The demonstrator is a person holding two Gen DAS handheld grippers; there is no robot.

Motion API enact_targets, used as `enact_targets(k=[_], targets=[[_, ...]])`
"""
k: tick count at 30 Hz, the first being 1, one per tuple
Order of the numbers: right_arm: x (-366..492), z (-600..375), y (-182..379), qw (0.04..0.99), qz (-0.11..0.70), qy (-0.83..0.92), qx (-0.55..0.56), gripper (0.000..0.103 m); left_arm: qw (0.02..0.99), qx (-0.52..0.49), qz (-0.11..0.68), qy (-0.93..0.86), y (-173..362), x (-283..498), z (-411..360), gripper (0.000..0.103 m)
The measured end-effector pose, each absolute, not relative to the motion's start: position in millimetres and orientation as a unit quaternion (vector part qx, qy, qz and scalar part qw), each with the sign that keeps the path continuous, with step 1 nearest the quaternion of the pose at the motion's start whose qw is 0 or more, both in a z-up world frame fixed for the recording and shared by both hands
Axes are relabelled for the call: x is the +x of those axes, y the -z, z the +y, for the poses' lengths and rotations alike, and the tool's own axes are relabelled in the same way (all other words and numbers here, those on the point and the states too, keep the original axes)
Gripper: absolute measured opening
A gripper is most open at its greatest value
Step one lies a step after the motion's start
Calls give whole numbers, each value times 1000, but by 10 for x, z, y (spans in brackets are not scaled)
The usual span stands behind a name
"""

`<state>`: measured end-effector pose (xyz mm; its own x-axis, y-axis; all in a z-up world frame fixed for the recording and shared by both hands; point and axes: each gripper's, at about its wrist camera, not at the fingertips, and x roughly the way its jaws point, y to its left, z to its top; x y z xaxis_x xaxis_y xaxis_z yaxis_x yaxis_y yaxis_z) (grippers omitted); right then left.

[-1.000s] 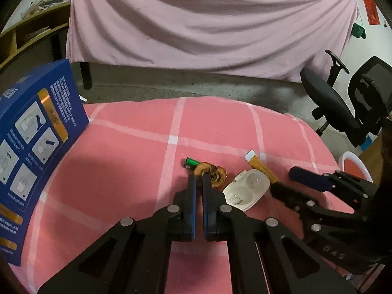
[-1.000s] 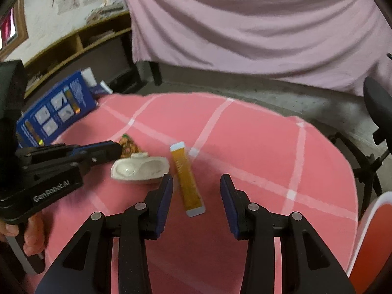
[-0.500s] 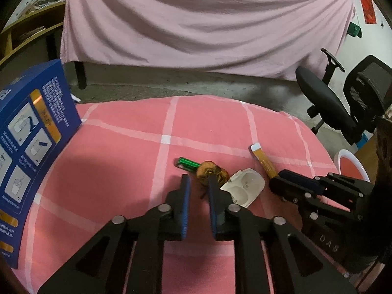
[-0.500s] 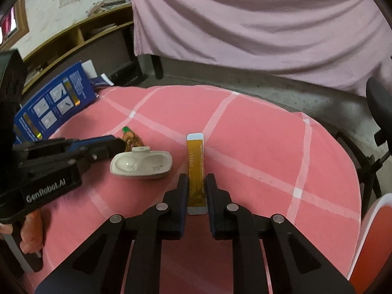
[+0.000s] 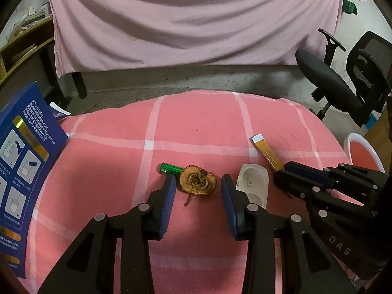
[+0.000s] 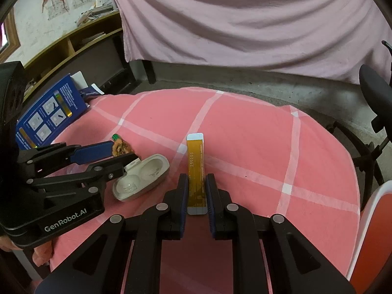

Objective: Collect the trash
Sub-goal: 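Grasp the brown dried ring with the left tool while the right tool grasps the orange strip, then lift and carry the brown ring and orange strip with both tools to the red bucket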

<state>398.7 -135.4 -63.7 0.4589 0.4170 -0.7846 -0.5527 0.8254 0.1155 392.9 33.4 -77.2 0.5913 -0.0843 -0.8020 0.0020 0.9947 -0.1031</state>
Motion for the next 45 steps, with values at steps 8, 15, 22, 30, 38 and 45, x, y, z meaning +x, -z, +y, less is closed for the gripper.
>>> enact_targets(k=[8,15,22,30,38,45], targets=[[3992,-1372,647,849,435,-289,-76,13,895,-53,441,25,759,3867,361,25],[3761,-1441,454,879,365,-297,-75,13,924,-80,373,33,545,3608,443,25],[3418,-1591,196,918,249,-302,-60,13,960,-75,265,48,312,3244,356,26],[3111,-1852,-10,944,133,-300,-15,13,988,-43,136,50,145,2804,216,26],[2846,-1892,-121,960,55,-273,-28,13,997,-25,67,39,155,2590,124,26],[2674,-2019,-199,970,14,-240,-34,13,999,-16,28,34,124,2409,25,26]])
